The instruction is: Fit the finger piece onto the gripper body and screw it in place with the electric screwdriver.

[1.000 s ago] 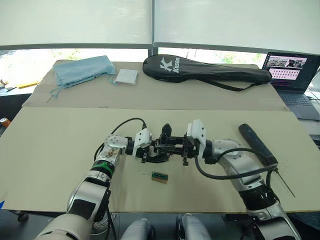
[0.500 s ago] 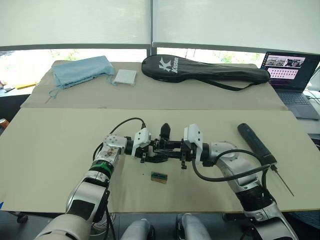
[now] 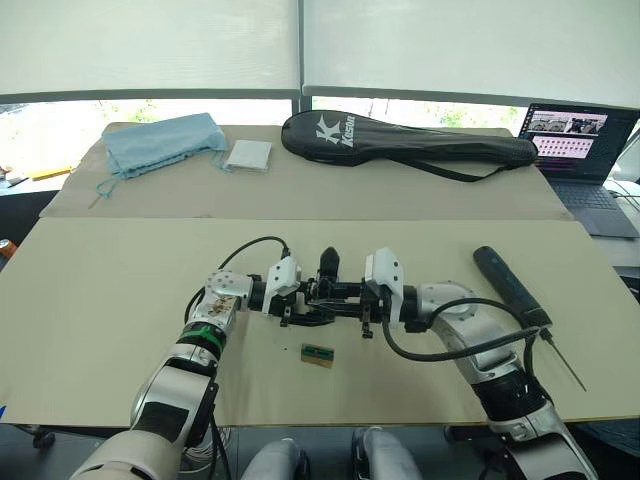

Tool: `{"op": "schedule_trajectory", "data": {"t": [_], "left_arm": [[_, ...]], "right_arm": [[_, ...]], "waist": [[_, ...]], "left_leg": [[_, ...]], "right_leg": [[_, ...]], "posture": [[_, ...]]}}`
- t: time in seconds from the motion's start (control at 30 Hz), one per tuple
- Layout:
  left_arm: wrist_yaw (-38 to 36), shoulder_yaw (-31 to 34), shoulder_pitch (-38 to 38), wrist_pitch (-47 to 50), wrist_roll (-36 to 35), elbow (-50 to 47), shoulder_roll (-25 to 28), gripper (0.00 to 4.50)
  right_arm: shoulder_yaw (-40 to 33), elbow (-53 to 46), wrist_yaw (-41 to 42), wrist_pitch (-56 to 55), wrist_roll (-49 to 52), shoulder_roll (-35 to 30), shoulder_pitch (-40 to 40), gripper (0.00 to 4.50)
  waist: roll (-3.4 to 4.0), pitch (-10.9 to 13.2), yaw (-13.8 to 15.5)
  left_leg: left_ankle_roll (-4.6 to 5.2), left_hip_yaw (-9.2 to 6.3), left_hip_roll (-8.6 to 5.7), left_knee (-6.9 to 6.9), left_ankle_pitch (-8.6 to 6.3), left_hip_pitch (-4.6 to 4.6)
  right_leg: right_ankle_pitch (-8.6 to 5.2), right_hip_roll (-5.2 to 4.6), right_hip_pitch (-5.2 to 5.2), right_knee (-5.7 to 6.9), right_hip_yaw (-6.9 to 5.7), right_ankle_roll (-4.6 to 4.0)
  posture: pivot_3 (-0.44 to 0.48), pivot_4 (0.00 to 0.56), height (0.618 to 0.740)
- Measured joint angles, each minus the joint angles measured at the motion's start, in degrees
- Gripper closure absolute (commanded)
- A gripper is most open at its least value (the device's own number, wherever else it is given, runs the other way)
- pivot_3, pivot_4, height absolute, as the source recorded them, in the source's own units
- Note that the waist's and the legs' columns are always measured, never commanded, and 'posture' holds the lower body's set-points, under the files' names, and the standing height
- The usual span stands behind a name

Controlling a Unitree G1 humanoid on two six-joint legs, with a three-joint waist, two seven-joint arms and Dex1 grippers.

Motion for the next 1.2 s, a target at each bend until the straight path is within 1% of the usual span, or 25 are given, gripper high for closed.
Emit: {"op": "schedule_trajectory", "data": {"t": [0.9, 1.1, 1.2], "left_arm": [[0.0, -0.8, 1.4, 0.4, 0.0, -2.0, 0.3, 2.13], [0.0, -0.8, 1.4, 0.8, 0.0, -2.0, 0.8, 2.13], [0.1, -0.9, 1.4, 1.1, 0.0, -2.2, 0.9, 2.13]], "right_arm": [[0.7, -3.8, -0.2, 9.1, 0.7, -1.7, -1.3, 4.06], [1.6, -3.6, -1.6, 10.8, 0.0, -1.4, -2.8, 4.07], [3.0, -3.7, -1.8, 11.7, -1.0, -2.5, -4.4, 4.07]], "waist": [[0.0, -0.3, 0.0], [0.0, -0.3, -0.1], [0.0, -0.4, -0.1]], "left_leg": [[0.01, -0.01, 0.0, -0.01, -0.01, 0.04], [0.01, 0.0, 0.01, -0.01, -0.01, 0.08], [0.01, 0.0, 0.02, -0.01, -0.01, 0.14]], "right_leg": [[0.0, -0.03, 0.02, -0.01, 0.21, 0.0], [0.0, -0.02, 0.04, 0.0, 0.37, 0.0], [0.0, -0.03, 0.09, 0.01, 0.44, 0.0]], "posture": [[0.0, 0.15, 0.74], [0.0, 0.15, 0.74], [0.0, 0.15, 0.74]]}}
